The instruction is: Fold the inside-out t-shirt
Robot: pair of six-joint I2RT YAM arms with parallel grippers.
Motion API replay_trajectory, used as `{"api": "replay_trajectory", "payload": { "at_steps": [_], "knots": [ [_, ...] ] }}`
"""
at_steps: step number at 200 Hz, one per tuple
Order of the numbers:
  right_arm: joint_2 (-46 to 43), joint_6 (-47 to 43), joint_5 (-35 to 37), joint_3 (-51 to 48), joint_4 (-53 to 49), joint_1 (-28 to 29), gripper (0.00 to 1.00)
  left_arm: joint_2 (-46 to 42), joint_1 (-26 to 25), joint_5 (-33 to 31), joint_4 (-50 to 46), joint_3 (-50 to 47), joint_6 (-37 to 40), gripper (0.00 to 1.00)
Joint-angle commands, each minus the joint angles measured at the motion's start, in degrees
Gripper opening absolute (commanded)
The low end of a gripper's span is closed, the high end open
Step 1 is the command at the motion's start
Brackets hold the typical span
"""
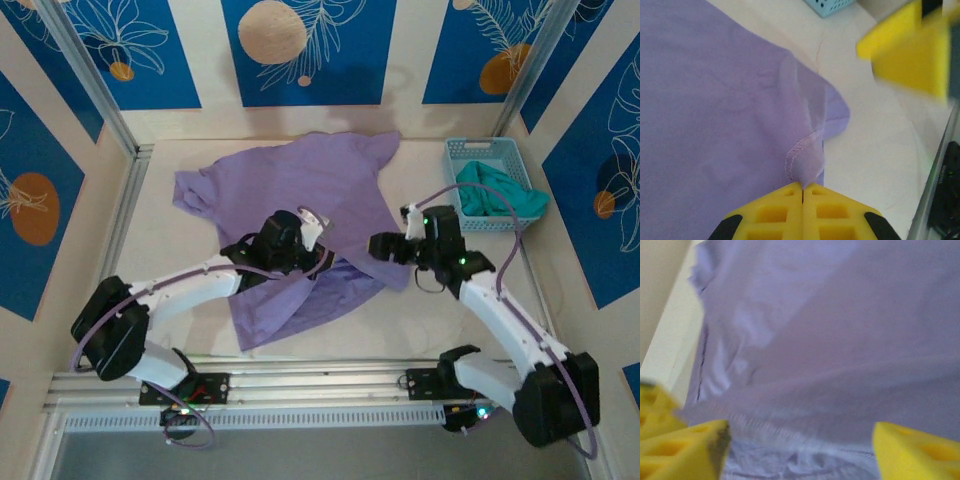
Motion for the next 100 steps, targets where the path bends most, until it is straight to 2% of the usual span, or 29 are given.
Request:
{"api": "replay_trajectory", "payload": {
  "at_steps": [1, 23, 52, 71, 75, 82, 92, 100],
  "knots": [
    [-1.0, -7.7, 2.3, -4.5, 10.9, 5.0, 0.82, -2.3, 0.9, 3.8, -0.5, 0.0, -1.7, 0.0],
    [0.2, -11.3, 5.8, -8.3, 19.6, 9.5, 0.84, -3.0, 1.6, 3.7, -2.3, 0.4, -1.1, 0.0],
    [6.7, -13.9, 9.5, -9.4, 27.9, 11.8, 0.85, -5.0, 2.1, 4.2, -2.2, -0.6, -1.0, 0.0],
    [12.0, -13.7, 10.1, -7.8, 32.4, 11.8, 0.79, -6.0, 2.3, 4.3, -1.5, -1.6, -0.9, 0.0],
    [13.0, -13.7, 9.7, -7.4, 33.2, 11.7, 0.74, -6.2, 2.4, 4.1, -1.3, -2.0, -0.9, 0.0],
    [14.6, -13.5, 9.1, -6.2, 33.6, 11.6, 0.59, -6.5, 2.5, 3.5, -0.9, -2.7, -0.8, 0.0],
    [15.7, -12.5, 7.4, -4.5, 32.7, 11.4, 0.3, -6.9, 2.6, 2.5, -0.1, -3.9, -0.5, 0.0],
    [15.8, -11.2, 6.2, -3.7, 32.4, 11.1, 0.11, -6.9, 2.6, 1.0, 0.6, -4.8, 0.1, 0.0]
  ]
}}
